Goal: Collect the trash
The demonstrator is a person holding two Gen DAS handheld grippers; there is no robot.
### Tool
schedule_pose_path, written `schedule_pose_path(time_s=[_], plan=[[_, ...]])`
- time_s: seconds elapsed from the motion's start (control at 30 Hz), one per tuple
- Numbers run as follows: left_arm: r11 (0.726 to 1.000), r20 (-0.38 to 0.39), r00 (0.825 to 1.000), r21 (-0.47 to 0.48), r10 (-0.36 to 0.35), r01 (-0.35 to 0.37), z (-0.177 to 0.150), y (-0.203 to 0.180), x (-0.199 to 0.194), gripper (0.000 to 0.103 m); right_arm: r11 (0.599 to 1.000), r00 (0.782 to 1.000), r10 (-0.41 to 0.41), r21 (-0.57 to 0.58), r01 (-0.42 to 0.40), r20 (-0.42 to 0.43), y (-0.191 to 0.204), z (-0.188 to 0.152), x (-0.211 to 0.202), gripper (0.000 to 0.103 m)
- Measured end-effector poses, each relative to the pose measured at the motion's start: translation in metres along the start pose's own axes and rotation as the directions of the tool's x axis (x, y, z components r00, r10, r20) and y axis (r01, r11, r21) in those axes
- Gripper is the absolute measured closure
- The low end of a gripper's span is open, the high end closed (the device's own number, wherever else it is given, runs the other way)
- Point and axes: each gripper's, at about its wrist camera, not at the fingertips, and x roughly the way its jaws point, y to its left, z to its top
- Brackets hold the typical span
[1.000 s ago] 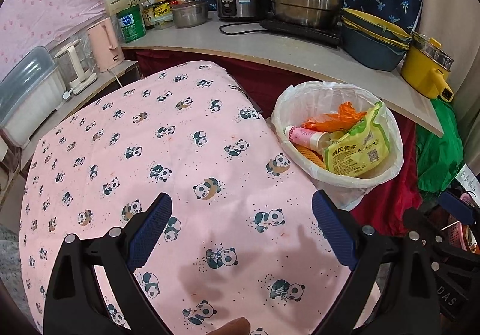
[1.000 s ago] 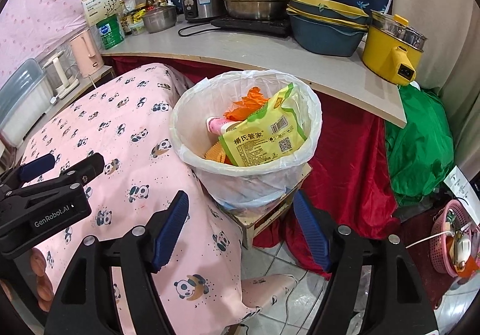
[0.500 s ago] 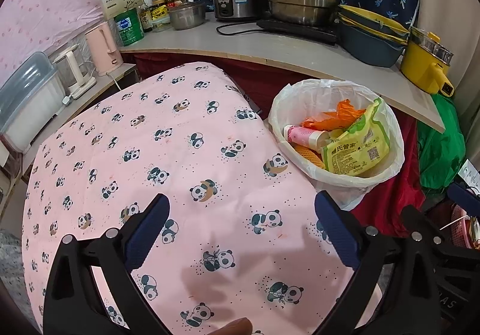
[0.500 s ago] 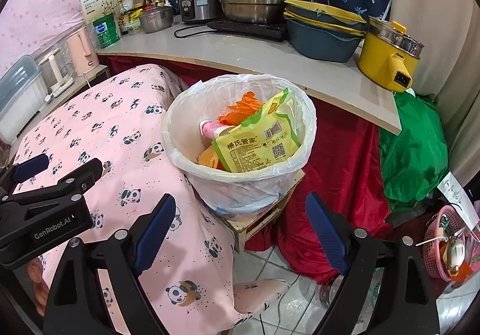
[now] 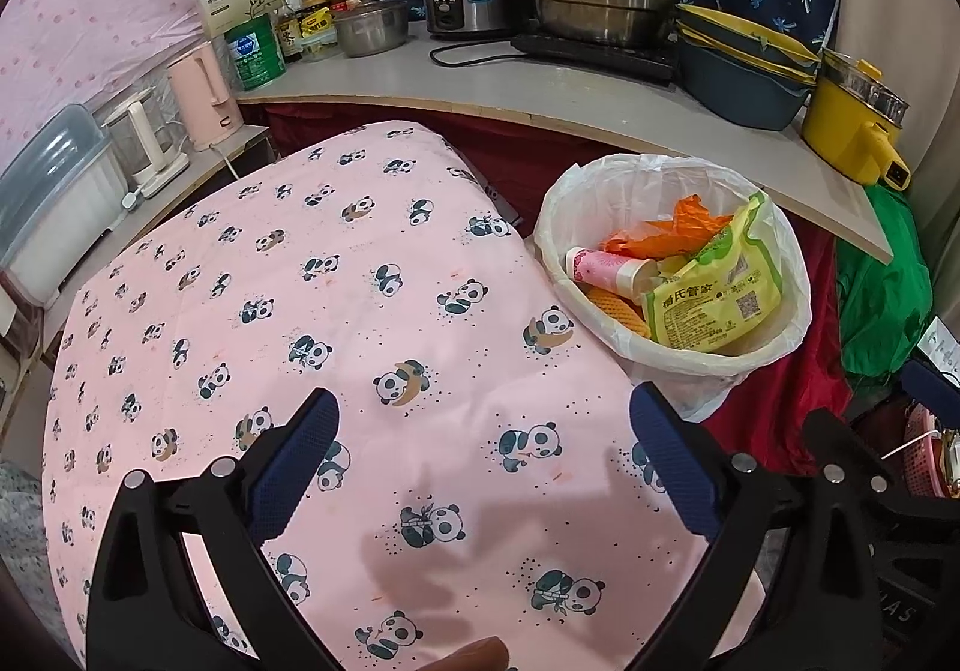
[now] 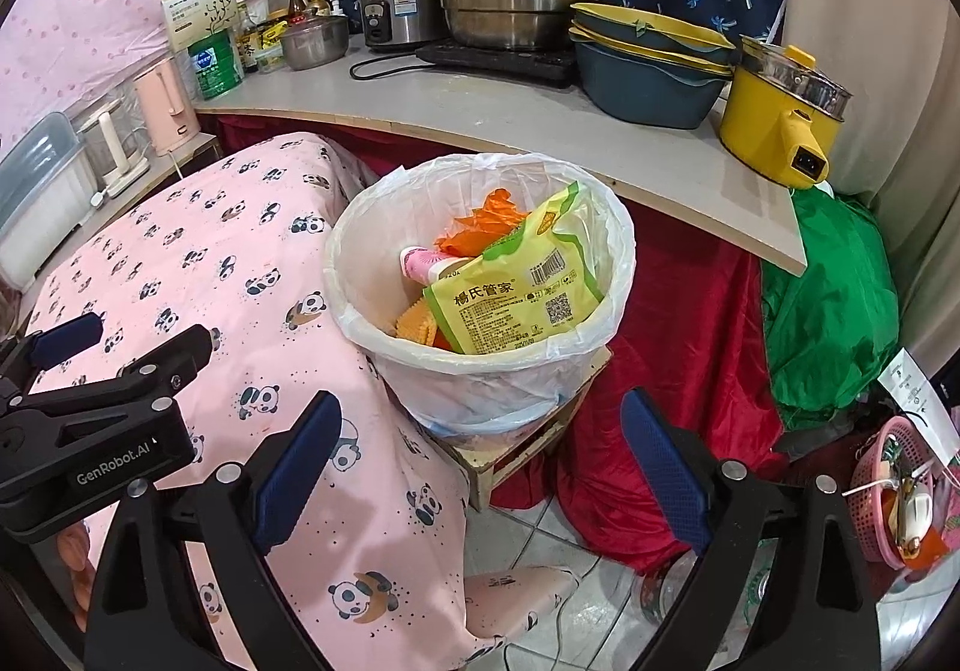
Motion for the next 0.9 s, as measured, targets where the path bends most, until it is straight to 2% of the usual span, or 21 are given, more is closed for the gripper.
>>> schedule_pose_path(time_s=[0.9], plan=[[1.0,-0.016,1.0,-0.016,0.02,-0.02,-0.0052,0.001,0.0026,0.01,1.0,1.0,-0.001,-0.008,0.001,-0.003,0.0029,-0.0005,0.0027,0.013]])
